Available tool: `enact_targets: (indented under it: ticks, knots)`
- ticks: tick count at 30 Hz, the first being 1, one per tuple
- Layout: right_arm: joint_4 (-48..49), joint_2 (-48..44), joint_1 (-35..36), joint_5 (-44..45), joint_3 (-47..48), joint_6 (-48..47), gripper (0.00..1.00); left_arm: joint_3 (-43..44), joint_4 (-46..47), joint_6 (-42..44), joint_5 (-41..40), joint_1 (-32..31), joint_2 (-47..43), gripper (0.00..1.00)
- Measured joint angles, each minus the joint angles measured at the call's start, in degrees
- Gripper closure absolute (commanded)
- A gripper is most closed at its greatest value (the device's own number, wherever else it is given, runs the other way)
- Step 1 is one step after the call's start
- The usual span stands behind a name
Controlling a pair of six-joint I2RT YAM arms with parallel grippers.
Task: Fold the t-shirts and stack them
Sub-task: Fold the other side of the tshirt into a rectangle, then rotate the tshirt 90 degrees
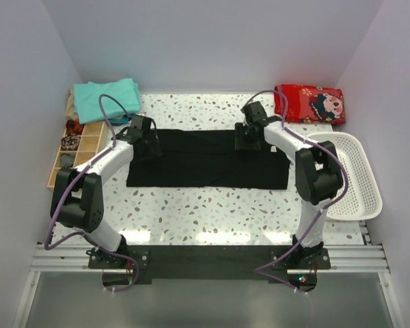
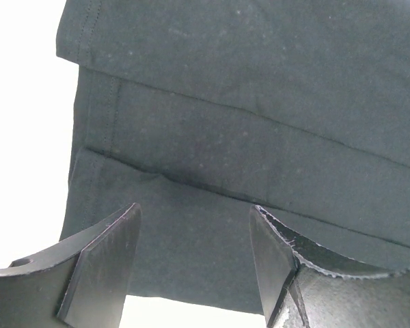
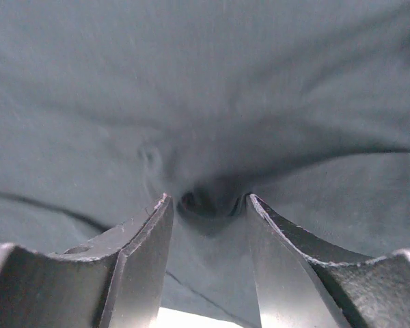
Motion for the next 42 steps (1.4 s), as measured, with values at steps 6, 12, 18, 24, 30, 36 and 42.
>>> enact_targets:
  ticks: [6,12,18,24,30,36,42]
  knots:
    - [0.7,1.0,0.3,4.1,2.2,-0.7,0.47,0.0,0.0,0.0,0.0,0.0,0.0,0.31]
    - [0.2,-5.4,0.3,8.6,-5.7,-0.9,0.45,0.0,1.0,0.0,0.2,0.0,0.0,0.2]
    - [0.2,-12.7,0.0,12.8,-8.3,-0.6,0.44,0.3,5.5,0.0,2.1,0.0,0.2,0.16]
    - [0.3,-13.1,-1.0,13.4,-8.3,-0.4,0.43,4.5,10.9,0.0,4.4,0.0,6.0,0.16]
    - [0.9,-10.1,-2.0,12.9,-8.3,0.2,0.43,5.5,15.6,0.0,6.4,0.0,12.8,0.16]
    - [1.8,-4.6,-2.4,12.8,-7.8,1.1,0.44,6.7,16.7,0.0,7.3,0.0,17.3,0.17]
    - [0.9,5.3,-2.4,11.5,0.8,1.4,0.45,6.4,17.9,-0.7,7.3,-0.1,17.8,0.18]
